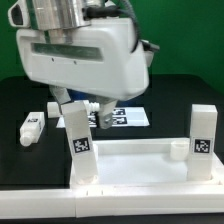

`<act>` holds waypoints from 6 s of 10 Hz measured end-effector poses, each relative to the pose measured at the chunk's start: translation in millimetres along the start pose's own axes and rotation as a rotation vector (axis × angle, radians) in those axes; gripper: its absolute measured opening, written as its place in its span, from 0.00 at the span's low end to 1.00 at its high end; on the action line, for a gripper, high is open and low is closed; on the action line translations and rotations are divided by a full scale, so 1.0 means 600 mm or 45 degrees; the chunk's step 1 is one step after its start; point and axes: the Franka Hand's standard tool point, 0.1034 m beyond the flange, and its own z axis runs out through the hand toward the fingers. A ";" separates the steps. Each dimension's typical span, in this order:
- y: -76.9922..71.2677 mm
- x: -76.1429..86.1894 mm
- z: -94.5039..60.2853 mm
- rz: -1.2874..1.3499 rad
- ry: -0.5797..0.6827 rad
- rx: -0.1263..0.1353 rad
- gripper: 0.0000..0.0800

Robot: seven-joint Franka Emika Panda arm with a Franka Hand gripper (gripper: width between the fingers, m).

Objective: Assemble desk

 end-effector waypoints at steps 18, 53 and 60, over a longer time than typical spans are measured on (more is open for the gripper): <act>0.014 0.014 -0.003 0.671 0.077 0.009 0.36; 0.014 -0.015 0.003 1.106 0.139 0.181 0.59; 0.013 -0.019 0.007 -0.151 0.155 0.051 0.81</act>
Offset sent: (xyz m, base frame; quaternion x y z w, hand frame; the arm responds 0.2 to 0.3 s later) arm 0.0000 0.0000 0.0000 0.0000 0.0000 -0.1296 0.9916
